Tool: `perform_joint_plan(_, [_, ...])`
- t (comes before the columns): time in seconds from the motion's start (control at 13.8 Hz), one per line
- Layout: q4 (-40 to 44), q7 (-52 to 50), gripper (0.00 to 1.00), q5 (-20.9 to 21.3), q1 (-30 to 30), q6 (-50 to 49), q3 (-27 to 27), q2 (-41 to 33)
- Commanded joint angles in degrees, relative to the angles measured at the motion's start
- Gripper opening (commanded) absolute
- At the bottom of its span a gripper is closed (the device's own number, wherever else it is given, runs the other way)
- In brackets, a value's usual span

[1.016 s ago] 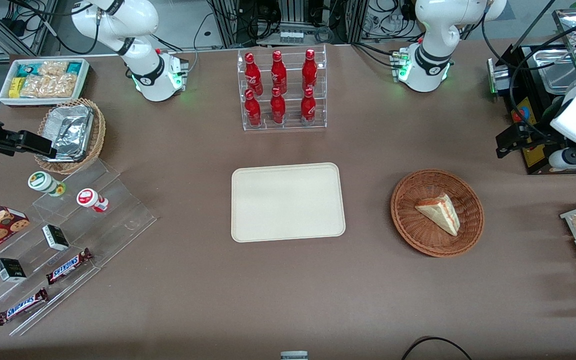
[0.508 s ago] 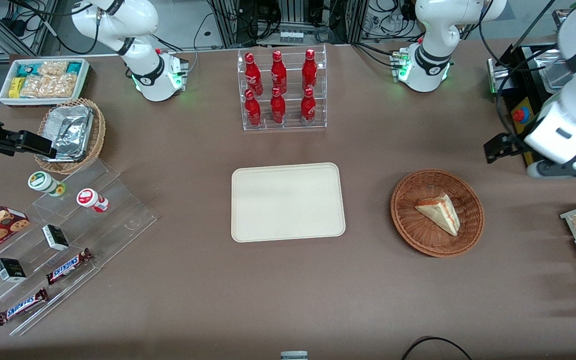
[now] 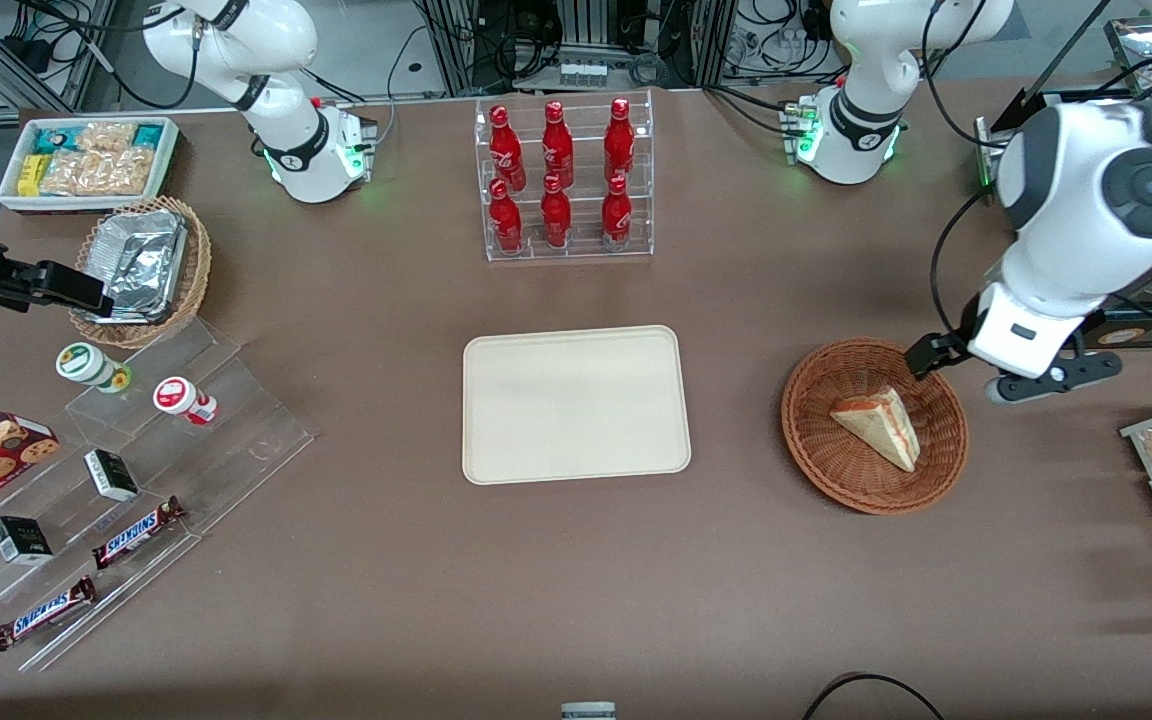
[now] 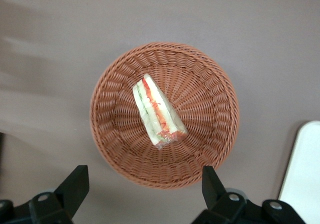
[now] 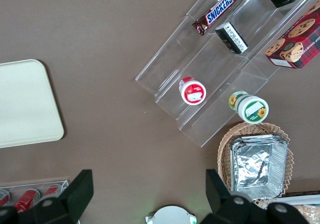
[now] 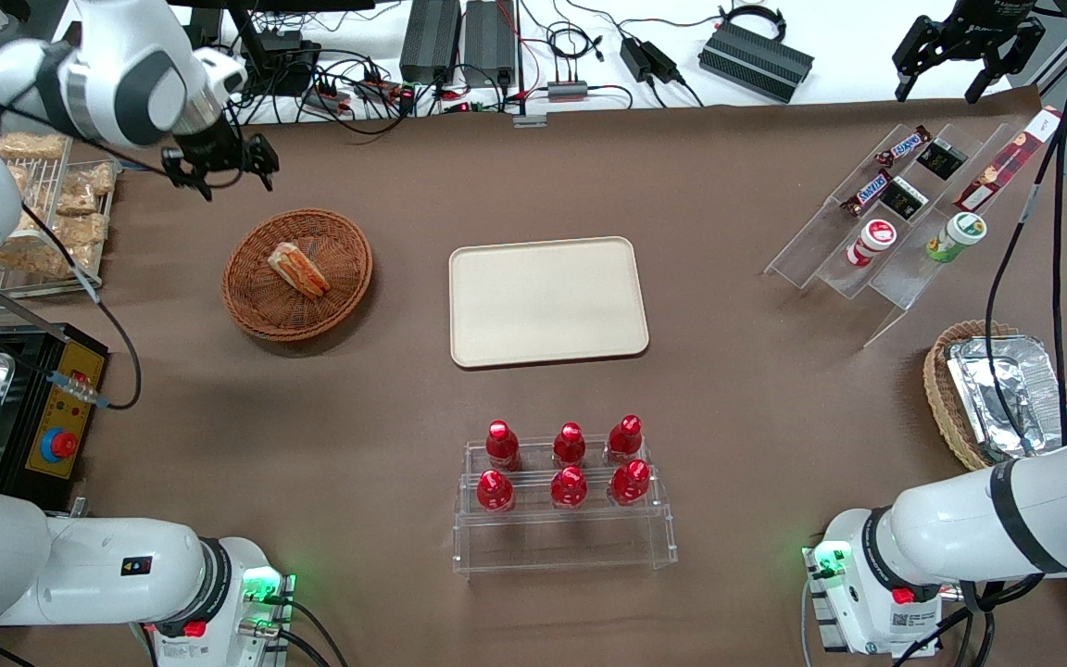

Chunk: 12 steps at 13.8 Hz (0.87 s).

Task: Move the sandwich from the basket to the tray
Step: 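Lower the open left gripper around the wrapped sandwich wedge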

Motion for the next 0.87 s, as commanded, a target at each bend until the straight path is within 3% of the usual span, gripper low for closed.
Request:
perform_joint_plan(0.0, [-9.4, -7.0, 1.0, 0.8, -0.1, 9.1, 0.3, -3.8])
perform_joint_plan(0.44, [-12.2, -20.7, 1.0, 0.7, 0.0, 18.2, 0.4, 0.9])
perform_joint_plan(0.8, [-15.8, -24.8, 1.0, 0.7, 0.0, 28.0, 0.4, 4.7])
